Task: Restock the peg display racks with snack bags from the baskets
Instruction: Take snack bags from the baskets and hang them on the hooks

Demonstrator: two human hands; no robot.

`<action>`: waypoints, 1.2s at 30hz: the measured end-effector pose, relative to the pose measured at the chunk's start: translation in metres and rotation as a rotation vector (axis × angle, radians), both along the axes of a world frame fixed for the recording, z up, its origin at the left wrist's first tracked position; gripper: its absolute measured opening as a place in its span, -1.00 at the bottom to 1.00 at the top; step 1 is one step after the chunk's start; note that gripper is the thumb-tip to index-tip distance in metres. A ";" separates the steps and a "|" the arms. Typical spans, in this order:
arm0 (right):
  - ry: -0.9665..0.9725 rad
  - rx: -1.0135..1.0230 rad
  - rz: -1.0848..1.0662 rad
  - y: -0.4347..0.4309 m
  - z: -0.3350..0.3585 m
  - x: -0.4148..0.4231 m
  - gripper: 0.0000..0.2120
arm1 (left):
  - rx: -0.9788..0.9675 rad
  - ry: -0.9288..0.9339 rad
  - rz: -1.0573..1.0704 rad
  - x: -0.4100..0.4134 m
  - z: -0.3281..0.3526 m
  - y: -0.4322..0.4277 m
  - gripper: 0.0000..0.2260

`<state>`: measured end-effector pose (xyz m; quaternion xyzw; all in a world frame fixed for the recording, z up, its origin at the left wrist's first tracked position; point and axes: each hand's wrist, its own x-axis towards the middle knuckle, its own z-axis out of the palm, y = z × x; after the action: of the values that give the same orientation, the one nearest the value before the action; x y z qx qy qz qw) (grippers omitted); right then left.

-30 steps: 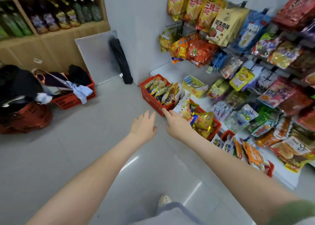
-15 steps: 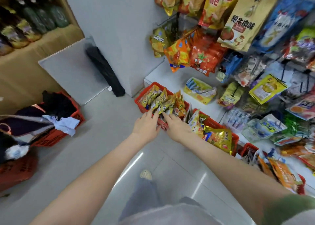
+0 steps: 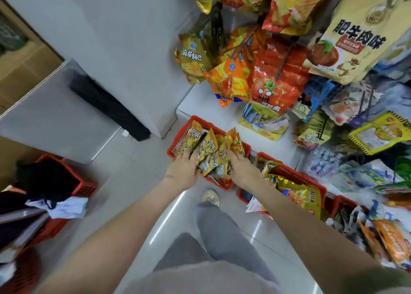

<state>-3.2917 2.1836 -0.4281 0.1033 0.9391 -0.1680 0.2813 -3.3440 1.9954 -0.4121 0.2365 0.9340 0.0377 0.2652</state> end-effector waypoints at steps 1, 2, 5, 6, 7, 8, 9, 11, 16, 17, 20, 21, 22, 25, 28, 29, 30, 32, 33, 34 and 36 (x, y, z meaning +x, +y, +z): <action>-0.016 -0.005 -0.011 0.003 -0.004 -0.012 -0.38 | -0.003 -0.012 -0.006 -0.013 -0.005 0.004 -0.42; -0.024 -0.010 -0.020 0.007 -0.007 -0.022 -0.37 | -0.005 -0.016 -0.024 -0.027 -0.008 0.009 -0.43; -0.031 -0.019 -0.063 0.015 -0.009 -0.047 -0.36 | 0.018 -0.031 -0.076 -0.062 -0.015 0.026 -0.46; -0.032 -0.018 -0.080 0.017 -0.011 -0.052 -0.37 | 0.014 -0.036 -0.100 -0.071 -0.016 0.032 -0.46; -0.038 -0.015 -0.092 0.019 -0.011 -0.057 -0.37 | 0.016 -0.047 -0.122 -0.078 -0.017 0.038 -0.45; -0.050 -0.008 -0.102 0.020 -0.012 -0.060 -0.36 | 0.015 -0.062 -0.144 -0.084 -0.019 0.044 -0.44; -0.066 -0.002 -0.120 0.021 -0.013 -0.064 -0.36 | 0.007 -0.072 -0.176 -0.089 -0.021 0.050 -0.44; -0.087 0.007 -0.174 0.022 -0.016 -0.068 -0.37 | 0.009 -0.084 -0.261 -0.098 -0.024 0.063 -0.46; -0.044 -0.013 -0.414 0.022 -0.019 -0.061 -0.50 | 0.053 -0.115 -0.452 -0.107 -0.027 0.095 -0.45; -0.038 -0.028 -0.456 0.023 -0.021 -0.057 -0.52 | 0.051 -0.133 -0.479 -0.105 -0.028 0.101 -0.45; -0.031 -0.040 -0.544 0.030 -0.029 -0.040 -0.52 | 0.058 -0.170 -0.549 -0.093 -0.035 0.119 -0.46; -0.025 -0.032 -0.561 0.034 -0.033 -0.033 -0.52 | 0.055 -0.166 -0.572 -0.088 -0.038 0.124 -0.46; -0.019 -0.029 -0.575 0.037 -0.037 -0.025 -0.51 | 0.048 -0.167 -0.589 -0.083 -0.041 0.129 -0.45; -0.042 -0.048 -0.607 0.052 -0.055 0.003 -0.49 | 0.030 -0.188 -0.593 -0.065 -0.059 0.141 -0.45; -0.129 -0.066 -0.638 0.066 -0.087 0.040 -0.45 | -0.002 -0.230 -0.545 -0.043 -0.092 0.152 -0.46; -0.153 -0.075 -0.635 0.072 -0.102 0.054 -0.44 | -0.021 -0.254 -0.522 -0.035 -0.106 0.155 -0.47; -0.176 -0.078 -0.619 0.077 -0.117 0.068 -0.43 | -0.037 -0.275 -0.499 -0.027 -0.122 0.158 -0.47; -0.230 -0.091 -0.613 0.089 -0.147 0.095 -0.41 | -0.045 -0.317 -0.449 -0.007 -0.155 0.164 -0.47; -0.257 -0.107 -0.632 0.095 -0.162 0.107 -0.40 | -0.040 -0.340 -0.426 0.003 -0.170 0.167 -0.46; -0.269 -0.126 -0.650 0.100 -0.178 0.116 -0.39 | -0.039 -0.368 -0.405 0.015 -0.188 0.169 -0.47; -0.220 -0.130 -0.655 0.113 -0.214 0.126 -0.35 | -0.011 -0.392 -0.368 0.039 -0.230 0.172 -0.53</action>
<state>-3.1654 2.2964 -0.6420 0.3983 0.8077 -0.2965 0.3180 -3.3050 2.1679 -0.6424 0.3893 0.8063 0.0289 0.4445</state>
